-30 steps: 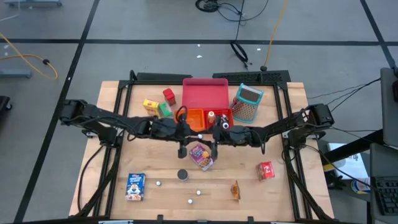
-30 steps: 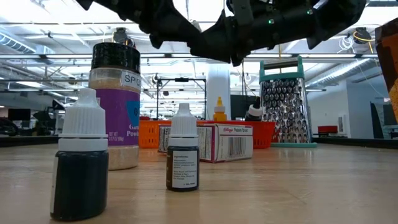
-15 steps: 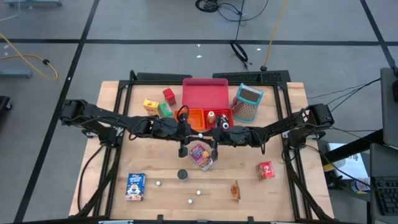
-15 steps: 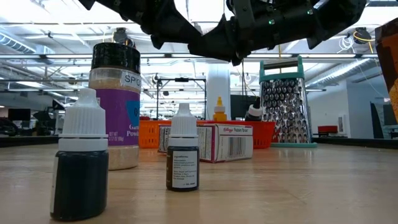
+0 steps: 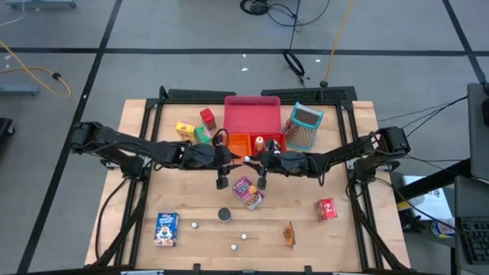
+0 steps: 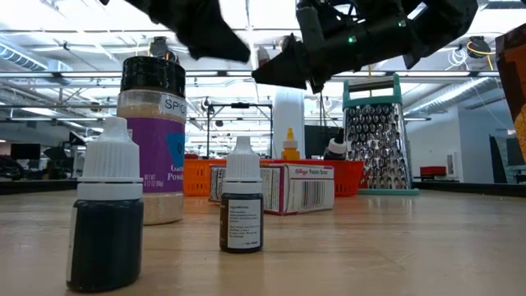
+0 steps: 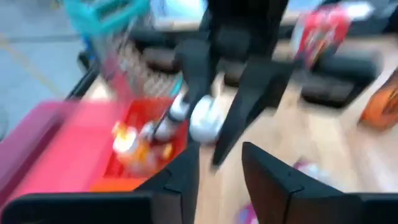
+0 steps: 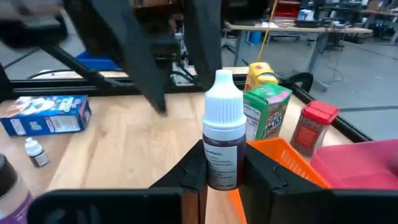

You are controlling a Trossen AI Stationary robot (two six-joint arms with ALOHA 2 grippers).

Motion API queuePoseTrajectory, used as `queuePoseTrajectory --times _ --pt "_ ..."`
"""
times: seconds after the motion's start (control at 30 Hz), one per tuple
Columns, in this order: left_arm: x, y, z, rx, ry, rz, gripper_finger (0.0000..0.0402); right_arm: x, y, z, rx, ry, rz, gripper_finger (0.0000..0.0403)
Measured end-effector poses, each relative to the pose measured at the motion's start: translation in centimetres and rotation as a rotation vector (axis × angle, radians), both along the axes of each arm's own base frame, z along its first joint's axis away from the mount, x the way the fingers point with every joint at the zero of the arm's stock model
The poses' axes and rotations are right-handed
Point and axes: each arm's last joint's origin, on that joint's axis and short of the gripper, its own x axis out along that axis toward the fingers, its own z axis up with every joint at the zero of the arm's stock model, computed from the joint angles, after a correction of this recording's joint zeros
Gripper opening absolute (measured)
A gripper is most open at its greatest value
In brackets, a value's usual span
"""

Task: Pick & Place Kitchen Items
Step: Put the orange food coloring bottle into the red bin

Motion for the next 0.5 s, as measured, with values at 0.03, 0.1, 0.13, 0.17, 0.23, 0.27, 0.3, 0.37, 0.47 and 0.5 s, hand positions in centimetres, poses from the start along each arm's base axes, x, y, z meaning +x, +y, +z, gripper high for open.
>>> queuePoseTrajectory --times 0.03,0.1,0.13,0.17,0.23,0.27,0.3,0.37,0.47,0.5 --pt "-0.1 0.0 0.1 -0.001 0.000 0.007 0.0133 0.0 -0.1 -0.1 0.000 0.012 -0.003 0.0051" --pt "-0.4 0.1 0.6 -0.006 -0.007 0.034 0.0142 0.0 -0.4 -0.3 -0.001 0.027 -0.012 0.0051" --pt "-0.9 0.1 0.6 -0.008 0.017 0.047 0.0145 0.0 -0.6 -0.3 0.000 0.028 -0.019 0.0051" --pt "-1.1 0.1 0.5 -0.010 0.032 0.058 0.0147 0.0 -0.9 -0.3 0.003 0.030 -0.028 0.0051" --pt "-1.2 0.1 0.6 -0.018 0.030 0.068 0.0149 -0.1 -1.4 -0.5 -0.001 0.053 -0.062 0.0051" --pt "-1.5 0.1 0.5 -0.017 0.056 0.072 0.0149 -0.1 -1.6 -0.7 -0.006 0.069 -0.083 0.0051" --pt "-1.8 -0.1 0.4 -0.016 0.079 0.076 0.0149 -0.2 -1.9 -0.8 -0.012 0.084 -0.108 0.0051" --pt "-2.0 -0.2 0.5 -0.020 0.084 0.094 0.0149 -0.7 -2.3 -0.7 -0.021 0.117 -0.147 0.0051" --pt "-2.4 -0.3 -0.2 -0.005 0.151 0.136 0.0149 -1.5 -3.0 -0.7 -0.009 0.116 -0.186 0.0051" --pt "-2.5 -0.4 -0.3 -0.005 0.157 0.145 0.0149 -2.2 -3.1 -0.9 -0.005 0.129 -0.193 0.0051"
